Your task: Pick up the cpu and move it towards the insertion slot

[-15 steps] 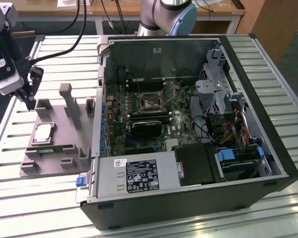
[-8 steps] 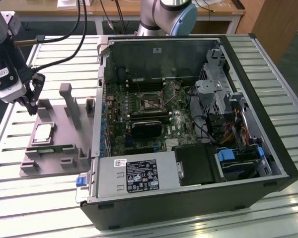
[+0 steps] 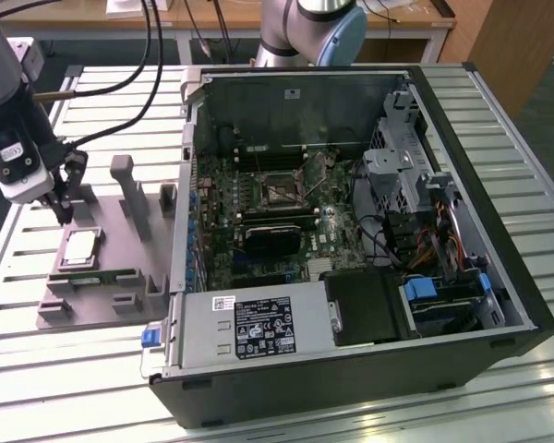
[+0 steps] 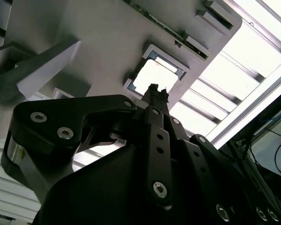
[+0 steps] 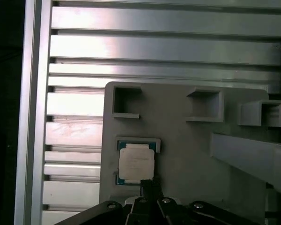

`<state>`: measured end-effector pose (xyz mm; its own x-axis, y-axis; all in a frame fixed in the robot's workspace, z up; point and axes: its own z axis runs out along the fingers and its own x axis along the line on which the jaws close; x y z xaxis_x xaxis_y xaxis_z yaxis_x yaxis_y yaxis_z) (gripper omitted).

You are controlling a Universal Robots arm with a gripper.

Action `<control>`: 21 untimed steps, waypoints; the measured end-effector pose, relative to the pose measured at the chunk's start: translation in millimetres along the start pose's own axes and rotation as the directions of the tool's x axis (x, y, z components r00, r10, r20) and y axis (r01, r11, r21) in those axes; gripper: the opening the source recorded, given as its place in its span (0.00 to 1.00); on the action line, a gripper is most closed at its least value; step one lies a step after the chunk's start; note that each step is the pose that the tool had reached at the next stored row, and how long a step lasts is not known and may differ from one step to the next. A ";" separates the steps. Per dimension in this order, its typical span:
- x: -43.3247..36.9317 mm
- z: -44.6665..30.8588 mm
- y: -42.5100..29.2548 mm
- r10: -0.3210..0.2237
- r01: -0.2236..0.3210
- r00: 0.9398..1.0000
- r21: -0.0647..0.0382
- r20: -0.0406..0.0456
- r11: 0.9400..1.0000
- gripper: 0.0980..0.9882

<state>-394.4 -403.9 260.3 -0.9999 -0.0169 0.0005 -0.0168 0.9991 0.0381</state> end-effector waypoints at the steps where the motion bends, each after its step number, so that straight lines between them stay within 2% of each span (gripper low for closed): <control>1: 0.1 1.8 -0.1 0.000 0.000 1.000 0.000 0.000 1.000 0.00; 21: 5.6 37.7 -1.4 0.007 -0.007 1.000 0.000 0.000 1.000 0.00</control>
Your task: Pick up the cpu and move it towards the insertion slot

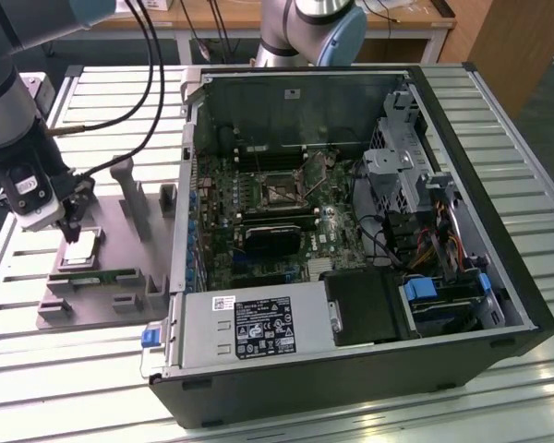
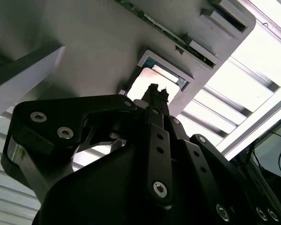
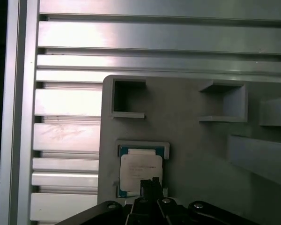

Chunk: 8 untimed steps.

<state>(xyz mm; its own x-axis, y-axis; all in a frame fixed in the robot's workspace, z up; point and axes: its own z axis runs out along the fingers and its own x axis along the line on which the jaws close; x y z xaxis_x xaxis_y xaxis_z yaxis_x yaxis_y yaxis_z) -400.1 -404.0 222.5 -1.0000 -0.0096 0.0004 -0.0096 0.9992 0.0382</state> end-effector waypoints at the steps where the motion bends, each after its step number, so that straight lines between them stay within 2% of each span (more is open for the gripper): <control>1: 0.2 1.6 -0.1 0.000 0.000 1.000 0.000 0.000 1.000 0.00; 8: 1.7 11.9 1.0 0.001 -0.001 1.000 0.000 0.000 1.000 0.00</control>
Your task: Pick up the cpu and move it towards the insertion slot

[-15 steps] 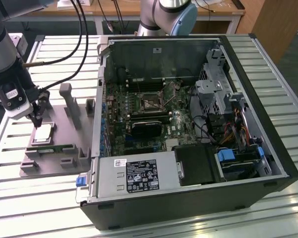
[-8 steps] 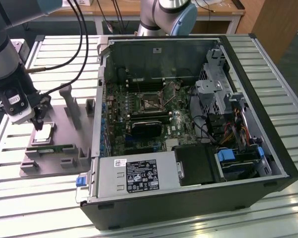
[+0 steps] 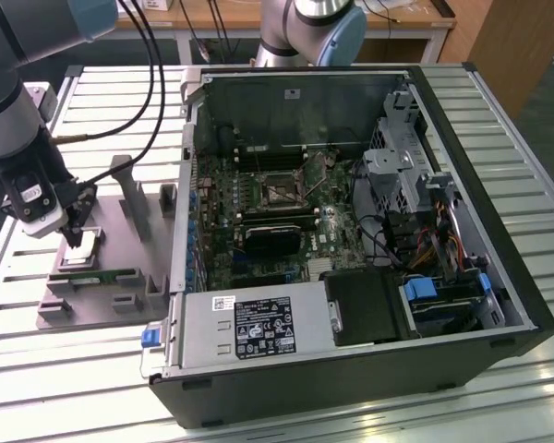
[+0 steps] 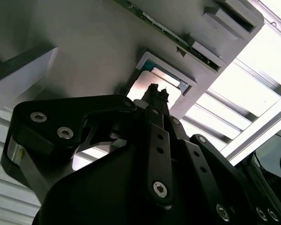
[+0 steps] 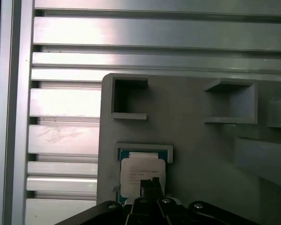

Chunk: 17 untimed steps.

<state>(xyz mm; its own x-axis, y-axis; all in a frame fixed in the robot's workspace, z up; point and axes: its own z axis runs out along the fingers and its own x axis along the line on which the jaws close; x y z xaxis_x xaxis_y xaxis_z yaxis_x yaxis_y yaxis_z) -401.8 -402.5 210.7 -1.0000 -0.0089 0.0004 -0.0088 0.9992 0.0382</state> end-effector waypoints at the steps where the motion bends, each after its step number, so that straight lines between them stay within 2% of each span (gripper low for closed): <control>1: 0.7 0.9 0.7 0.000 0.000 1.000 0.000 0.000 1.000 0.00; 5: 3.8 4.6 3.5 0.002 -0.002 1.000 0.000 0.000 1.000 0.00; 10: 6.2 9.8 3.6 0.006 -0.006 1.000 0.000 0.000 1.000 0.00; 17: 6.2 9.7 3.6 0.006 -0.006 1.000 0.001 0.000 1.000 0.00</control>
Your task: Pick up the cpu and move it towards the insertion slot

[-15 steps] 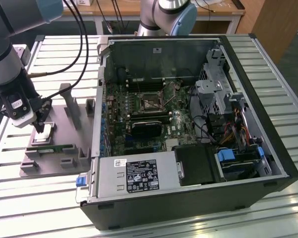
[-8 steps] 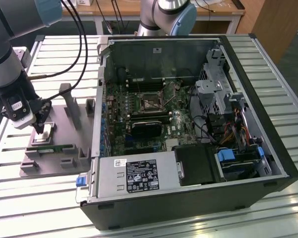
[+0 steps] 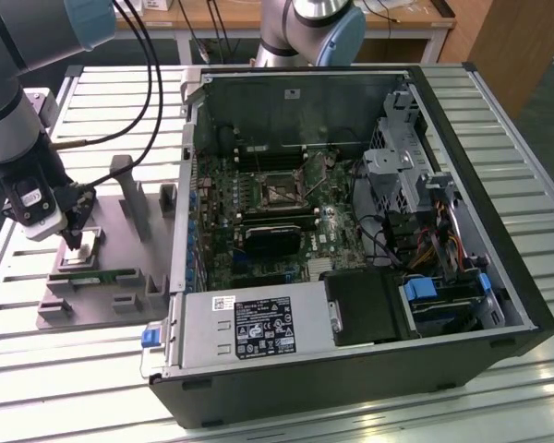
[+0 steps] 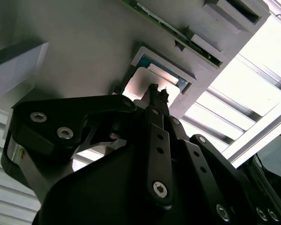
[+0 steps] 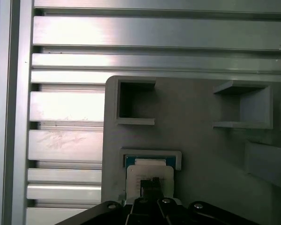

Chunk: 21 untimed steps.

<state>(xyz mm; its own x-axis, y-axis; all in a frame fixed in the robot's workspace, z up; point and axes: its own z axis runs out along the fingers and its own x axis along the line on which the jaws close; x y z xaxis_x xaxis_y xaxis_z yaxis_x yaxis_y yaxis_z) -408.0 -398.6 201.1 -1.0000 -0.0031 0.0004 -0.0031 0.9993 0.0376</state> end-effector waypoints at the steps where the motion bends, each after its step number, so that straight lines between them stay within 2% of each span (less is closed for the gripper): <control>1: 0.0 0.0 0.0 0.000 0.000 1.000 0.000 0.000 1.000 0.02; 2: 0.0 0.0 0.0 0.000 0.000 1.000 0.000 0.000 1.000 0.07; 3: 0.0 0.0 0.0 0.000 0.000 1.000 0.000 0.000 1.000 0.07; 5: 0.0 0.0 0.0 0.000 0.000 1.000 0.000 0.000 1.000 0.22; 6: 0.0 0.0 0.0 0.000 0.000 1.000 0.000 0.000 1.000 0.22; 9: 0.0 0.0 0.0 0.000 0.000 1.000 0.000 0.000 1.000 0.41; 10: 0.0 0.0 0.0 0.000 0.000 1.000 0.000 0.000 1.000 0.41; 12: 0.0 0.0 0.0 0.000 0.000 1.000 0.000 0.000 1.000 0.55; 13: 0.0 0.0 0.0 0.000 0.000 1.000 0.000 0.000 1.000 0.55; 14: 0.0 0.0 0.0 0.000 0.000 1.000 0.000 0.000 1.000 0.62; 21: 0.0 4.9 0.0 0.018 -0.018 1.000 0.000 0.001 1.000 0.62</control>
<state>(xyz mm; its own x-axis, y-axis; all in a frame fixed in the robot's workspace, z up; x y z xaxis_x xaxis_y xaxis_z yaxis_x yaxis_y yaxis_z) -408.1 -398.4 196.2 -0.9999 0.0145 0.0005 0.0145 0.9992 0.0375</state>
